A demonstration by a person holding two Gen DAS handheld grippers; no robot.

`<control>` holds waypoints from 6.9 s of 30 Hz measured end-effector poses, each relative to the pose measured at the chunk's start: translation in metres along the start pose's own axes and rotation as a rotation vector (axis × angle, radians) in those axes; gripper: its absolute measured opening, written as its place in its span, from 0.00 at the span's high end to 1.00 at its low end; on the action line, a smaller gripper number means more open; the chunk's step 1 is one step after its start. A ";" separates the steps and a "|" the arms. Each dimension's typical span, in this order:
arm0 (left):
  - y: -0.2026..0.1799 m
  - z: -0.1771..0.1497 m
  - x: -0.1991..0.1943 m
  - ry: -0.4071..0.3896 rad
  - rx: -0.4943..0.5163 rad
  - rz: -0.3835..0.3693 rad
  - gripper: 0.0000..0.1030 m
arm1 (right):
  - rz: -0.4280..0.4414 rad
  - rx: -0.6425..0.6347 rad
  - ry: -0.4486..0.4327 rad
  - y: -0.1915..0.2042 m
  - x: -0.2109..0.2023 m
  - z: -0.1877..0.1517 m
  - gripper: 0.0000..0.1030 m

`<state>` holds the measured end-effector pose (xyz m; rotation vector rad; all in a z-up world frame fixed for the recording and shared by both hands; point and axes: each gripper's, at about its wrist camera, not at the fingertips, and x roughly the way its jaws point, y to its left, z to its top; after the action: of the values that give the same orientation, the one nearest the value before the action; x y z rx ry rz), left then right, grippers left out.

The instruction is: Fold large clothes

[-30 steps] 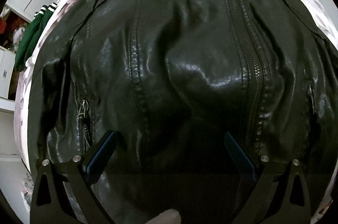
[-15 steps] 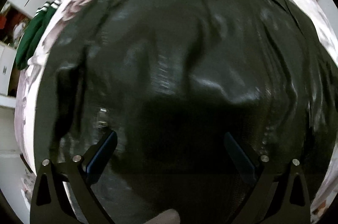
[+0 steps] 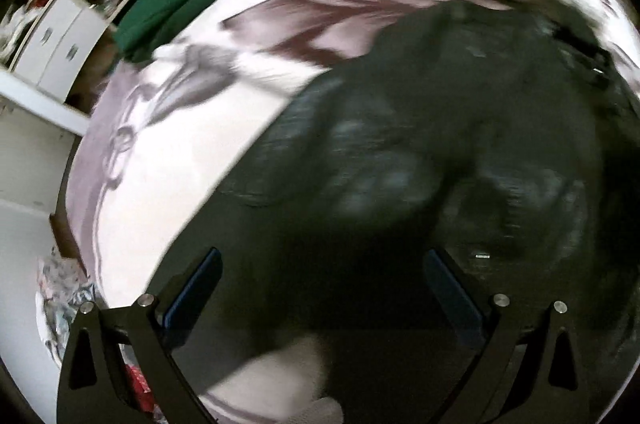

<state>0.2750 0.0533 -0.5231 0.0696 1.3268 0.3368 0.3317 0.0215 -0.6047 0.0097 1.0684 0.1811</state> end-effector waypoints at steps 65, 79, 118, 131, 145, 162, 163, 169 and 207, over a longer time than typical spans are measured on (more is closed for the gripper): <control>0.248 -0.212 0.070 0.105 -1.240 -0.463 0.93 | -0.032 0.446 0.368 -0.109 -0.038 -0.204 0.59; 0.288 -0.178 0.104 0.071 -1.222 -0.629 0.82 | -0.117 0.452 0.374 -0.090 -0.048 -0.212 0.58; 0.111 0.045 -0.107 -0.440 -0.407 -0.535 0.96 | -0.062 0.391 0.319 -0.101 -0.053 -0.150 0.41; -0.258 0.015 -0.115 -0.257 0.321 -0.700 0.96 | -0.115 0.667 0.329 -0.265 -0.111 -0.248 0.38; -0.273 0.002 -0.109 -0.171 0.373 -0.546 0.11 | 0.115 0.837 0.272 -0.323 -0.139 -0.277 0.20; -0.042 0.058 0.009 -0.057 -0.032 -0.058 0.09 | 0.116 0.618 0.391 -0.254 -0.039 -0.165 0.82; -0.041 0.061 0.011 -0.060 -0.030 -0.059 0.09 | 0.113 0.603 0.368 -0.251 -0.046 -0.161 0.85; -0.051 0.075 0.050 0.015 -0.041 -0.129 0.00 | 0.082 0.602 0.303 -0.257 -0.065 -0.162 0.89; 0.039 -0.055 0.002 0.143 -0.067 -0.516 0.57 | 0.052 0.673 0.600 -0.205 -0.083 -0.298 0.53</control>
<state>0.2145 0.0827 -0.5293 -0.3546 1.4202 -0.0544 0.0625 -0.2164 -0.6961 0.6225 1.6876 -0.1496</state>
